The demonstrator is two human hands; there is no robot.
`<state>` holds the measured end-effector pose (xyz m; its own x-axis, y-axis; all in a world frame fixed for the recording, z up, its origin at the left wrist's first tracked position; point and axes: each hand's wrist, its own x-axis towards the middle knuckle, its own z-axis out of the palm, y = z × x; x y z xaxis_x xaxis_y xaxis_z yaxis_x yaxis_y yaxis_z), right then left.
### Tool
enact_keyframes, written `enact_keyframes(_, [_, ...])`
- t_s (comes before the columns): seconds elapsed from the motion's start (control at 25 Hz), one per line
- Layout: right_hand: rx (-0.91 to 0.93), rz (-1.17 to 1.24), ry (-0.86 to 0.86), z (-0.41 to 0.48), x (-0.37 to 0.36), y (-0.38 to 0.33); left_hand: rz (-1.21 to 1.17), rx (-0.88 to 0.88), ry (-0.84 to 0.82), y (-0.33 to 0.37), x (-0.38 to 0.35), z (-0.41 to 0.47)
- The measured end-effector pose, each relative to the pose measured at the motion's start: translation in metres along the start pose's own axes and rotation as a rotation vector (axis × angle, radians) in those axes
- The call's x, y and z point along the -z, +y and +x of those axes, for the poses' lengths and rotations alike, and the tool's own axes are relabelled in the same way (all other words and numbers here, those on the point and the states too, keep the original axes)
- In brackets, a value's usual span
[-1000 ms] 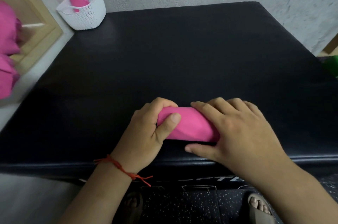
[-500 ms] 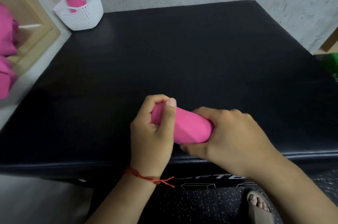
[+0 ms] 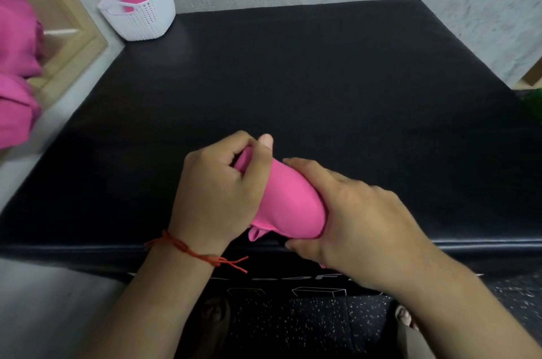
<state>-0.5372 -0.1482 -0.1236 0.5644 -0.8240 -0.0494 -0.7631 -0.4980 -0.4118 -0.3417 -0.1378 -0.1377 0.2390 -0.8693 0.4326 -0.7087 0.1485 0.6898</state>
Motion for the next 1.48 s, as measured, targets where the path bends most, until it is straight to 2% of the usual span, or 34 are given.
enact_keyframes(0.12, [0.029, -0.171, 0.156, 0.002, -0.021, -0.005, 0.031, 0.210, -0.046, -0.001, 0.003, 0.003])
enact_keyframes(0.2, [0.010, -0.196, 0.193, 0.003, -0.032, -0.007, 0.063, 0.378, -0.130, -0.003, 0.005, 0.007])
enact_keyframes(0.28, [0.007, -0.197, 0.196, 0.004, -0.035, -0.007, 0.063, 0.470, -0.211, -0.004, 0.005, 0.008])
enact_keyframes(0.4, [-0.006, -0.116, 0.197, 0.008, -0.027, -0.002, -0.112, 0.380, -0.104, -0.005, 0.001, 0.001])
enact_keyframes(0.48, [-0.083, 0.112, 0.252, 0.009, -0.019, 0.004, -0.339, 0.329, -0.052, 0.000, -0.005, -0.005])
enact_keyframes(0.56, [-0.192, 0.272, 0.349, 0.009, -0.013, 0.012, -0.504, 0.321, -0.090, 0.003, -0.015, -0.014])
enact_keyframes(0.68, [-0.302, 0.352, 0.379, 0.007, -0.008, 0.022, -0.431, 0.251, -0.119, 0.006, -0.023, -0.019])
enact_keyframes(0.84, [-0.323, 0.384, 0.390, 0.008, -0.009, 0.031, -0.417, 0.213, -0.271, 0.009, -0.027, -0.020])
enact_keyframes(0.92, [-0.324, 0.364, 0.394, 0.007, -0.009, 0.032, -0.472, 0.224, -0.203, 0.013, -0.029, -0.022])
enact_keyframes(1.0, [-0.329, 0.310, 0.389, 0.007, -0.008, 0.033, -0.680, 0.316, -0.137, 0.015, -0.028, -0.018])
enact_keyframes(1.12, [-0.354, 0.182, 0.382, 0.004, -0.005, 0.040, -1.160, 0.463, -0.119, 0.018, -0.018, -0.007])
enact_keyframes(1.24, [-0.369, 0.073, 0.354, 0.001, 0.000, 0.044, -1.520, 0.554, -0.007, 0.019, -0.003, 0.001])
enact_keyframes(1.36, [-0.325, 0.032, 0.308, -0.003, 0.006, 0.045, -1.444, 0.558, 0.015, 0.009, 0.004, 0.006])
enact_keyframes(1.48, [-0.118, 0.086, 0.181, -0.012, 0.008, 0.038, -1.190, 0.533, -0.039, -0.003, 0.005, 0.009])
